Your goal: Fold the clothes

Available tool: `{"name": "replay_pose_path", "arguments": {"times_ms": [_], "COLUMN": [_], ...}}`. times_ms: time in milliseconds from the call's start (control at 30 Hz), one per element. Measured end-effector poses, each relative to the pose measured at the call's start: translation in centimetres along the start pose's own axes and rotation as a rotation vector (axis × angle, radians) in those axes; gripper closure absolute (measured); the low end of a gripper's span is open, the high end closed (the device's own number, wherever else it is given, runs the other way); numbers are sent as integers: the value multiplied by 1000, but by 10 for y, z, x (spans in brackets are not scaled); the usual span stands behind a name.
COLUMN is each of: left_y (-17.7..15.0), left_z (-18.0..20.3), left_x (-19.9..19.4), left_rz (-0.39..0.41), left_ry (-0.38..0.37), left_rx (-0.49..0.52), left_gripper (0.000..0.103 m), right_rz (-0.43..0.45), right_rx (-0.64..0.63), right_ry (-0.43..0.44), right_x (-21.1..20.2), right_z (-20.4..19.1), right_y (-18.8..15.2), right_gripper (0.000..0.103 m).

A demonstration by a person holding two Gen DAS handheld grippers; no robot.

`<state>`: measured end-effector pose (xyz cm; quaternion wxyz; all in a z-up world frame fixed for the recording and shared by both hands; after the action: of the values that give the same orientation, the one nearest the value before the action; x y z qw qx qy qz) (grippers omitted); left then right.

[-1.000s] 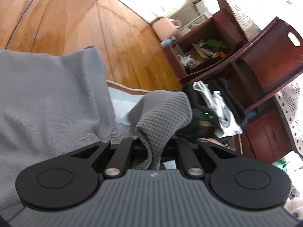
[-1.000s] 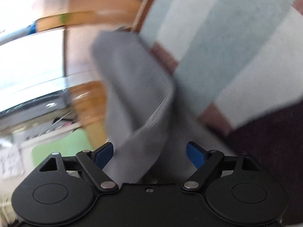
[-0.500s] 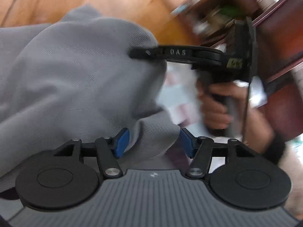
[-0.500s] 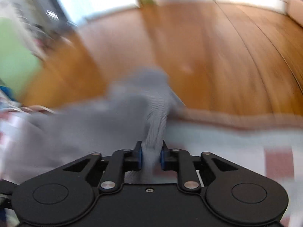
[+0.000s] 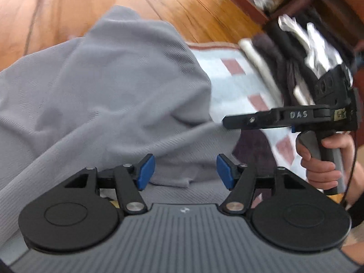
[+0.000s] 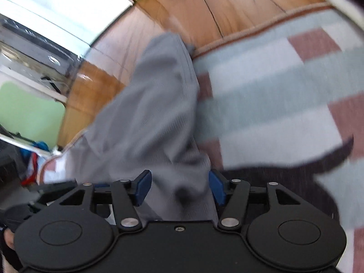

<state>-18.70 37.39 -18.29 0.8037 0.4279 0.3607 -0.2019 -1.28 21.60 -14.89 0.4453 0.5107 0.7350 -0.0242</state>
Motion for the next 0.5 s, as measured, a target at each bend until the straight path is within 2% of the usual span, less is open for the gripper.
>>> {"name": "replay_pose_path", "arguments": {"times_ms": [33, 67, 100, 133, 167, 200, 300, 400, 433, 500], "left_y": [-3, -7, -11, -15, -17, -15, -2, 3, 5, 6], "left_z": [3, 5, 7, 9, 8, 3, -18, -40, -47, -61], "left_x": [8, 16, 24, 33, 38, 36, 15, 5, 1, 0], "left_rz": [-25, -51, -77, -103, -114, -103, -19, 35, 53, 70], "left_ry": [17, 35, 53, 71, 129, 159, 157, 170, 174, 174], "left_rx": [36, 71, 107, 143, 175, 174, 70, -32, -66, -138], "left_gripper": [36, 35, 37, 62, 81, 89, 89, 89, 89, 89], "right_rz": [-8, -16, -24, -32, -39, -31, 33, 83, 110, 146], "right_rx": [-23, -47, -70, -93, -114, -112, -57, -28, -73, -217], "right_ry": [-5, -11, -16, -21, -27, -27, 77, 86, 42, -166], "right_x": [3, 6, 10, 13, 16, 18, 14, 17, 18, 24], "right_z": [-2, -5, -7, -9, -12, -17, -27, -24, -25, -30], "right_y": [-3, -5, -8, -10, -12, -7, 13, 34, 37, 35], "right_gripper": [41, 52, 69, 92, 92, 92, 90, 87, 87, 75]}}
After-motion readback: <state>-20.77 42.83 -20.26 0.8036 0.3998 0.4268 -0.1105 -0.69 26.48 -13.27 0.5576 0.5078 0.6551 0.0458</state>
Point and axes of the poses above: each gripper's, at about its wrist camera, not at the fingertips, and x roughly the way its jaws point, z to its right, y to its top, the point moved 2 cm from there along x, roughly the way its jaws point, and after that the axes turned 7 degrees about z, right-handed, at the moved point
